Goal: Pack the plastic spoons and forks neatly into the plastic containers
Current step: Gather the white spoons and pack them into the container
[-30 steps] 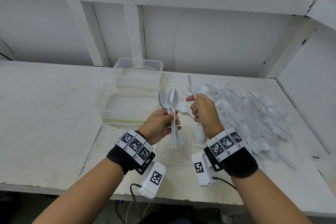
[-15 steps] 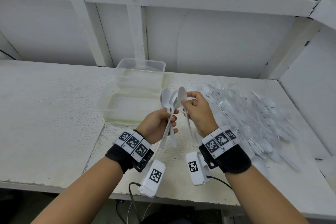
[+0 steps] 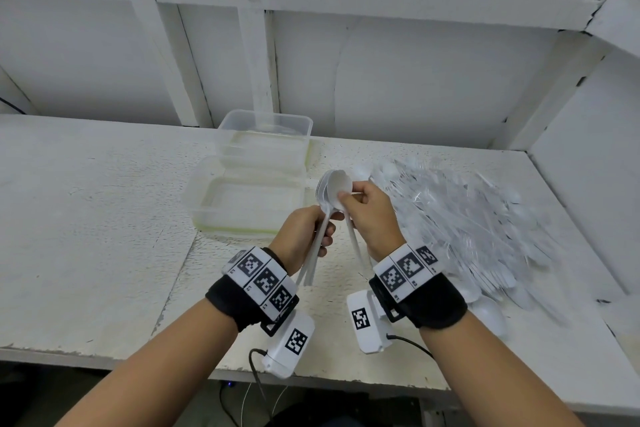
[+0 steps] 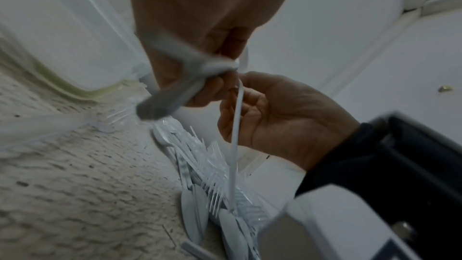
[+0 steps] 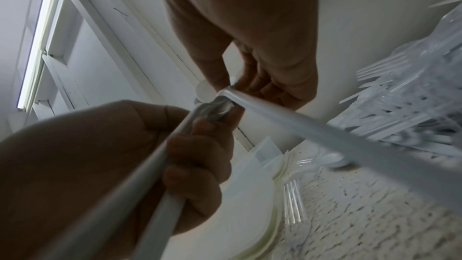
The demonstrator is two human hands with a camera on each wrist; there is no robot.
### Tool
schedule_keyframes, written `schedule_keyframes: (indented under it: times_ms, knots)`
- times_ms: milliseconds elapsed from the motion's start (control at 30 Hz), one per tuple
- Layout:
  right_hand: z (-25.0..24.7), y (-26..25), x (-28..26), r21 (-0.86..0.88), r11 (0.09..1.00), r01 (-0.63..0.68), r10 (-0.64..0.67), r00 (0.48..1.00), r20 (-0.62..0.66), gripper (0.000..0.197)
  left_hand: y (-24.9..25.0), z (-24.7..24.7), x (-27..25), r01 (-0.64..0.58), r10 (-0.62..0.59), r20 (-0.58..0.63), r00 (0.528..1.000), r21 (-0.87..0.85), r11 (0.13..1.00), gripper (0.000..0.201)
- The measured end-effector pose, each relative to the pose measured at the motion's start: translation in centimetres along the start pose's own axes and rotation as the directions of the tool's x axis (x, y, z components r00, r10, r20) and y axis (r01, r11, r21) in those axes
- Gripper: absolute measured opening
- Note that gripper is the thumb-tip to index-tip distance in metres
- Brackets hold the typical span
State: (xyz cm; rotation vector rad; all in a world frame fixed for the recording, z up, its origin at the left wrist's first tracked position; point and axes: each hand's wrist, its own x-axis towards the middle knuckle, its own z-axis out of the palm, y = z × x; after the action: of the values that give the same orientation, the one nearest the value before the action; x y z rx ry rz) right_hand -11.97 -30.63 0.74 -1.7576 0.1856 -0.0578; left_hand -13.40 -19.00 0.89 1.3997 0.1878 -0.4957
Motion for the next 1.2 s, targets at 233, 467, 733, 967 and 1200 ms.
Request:
schedule_keyframes:
  times_ms: [233, 467, 733, 967, 1200]
  knots:
    - [0.0, 0.0, 0.4, -0.001, 1.0, -0.029, 0.029, 0.999, -0.027, 0.013, 0.0, 0.9, -0.2, -0.155, 0.174, -0.038, 0.984, 0.293, 0.943, 0.053]
    - [-0.6, -0.3, 0.7, 0.051, 0.994, -0.101, 0.098, 0.994, 0.044, 0.016, -0.2, 0.6, -0.2, -0.123, 0.123, 0.016, 0.992, 0.227, 0.966, 0.057]
    - [-1.9, -1.4, 0.9, -0.22, 0.972, 0.079, -0.04, 0.983, 0.178, 0.031, -0.4, 0.3, -0.2, -0.131, 0.124, 0.049, 0.991, 0.183, 0.974, 0.051]
    - [-2.8, -2.7, 1.8, -0.142, 0.989, 0.048, 0.008, 0.929, 0.371, 0.024, -0.2, -0.2, -0.2, -0.133, 0.102, 0.131, 0.986, 0.255, 0.958, 0.058]
    - [-5.0, -4.3, 3.0, -0.115, 0.992, 0.049, 0.032, 0.791, 0.611, 0.024, 0.9, -1.6, -1.4, 0.068, -0.08, 0.506, 0.859, 0.041, 0.997, 0.024]
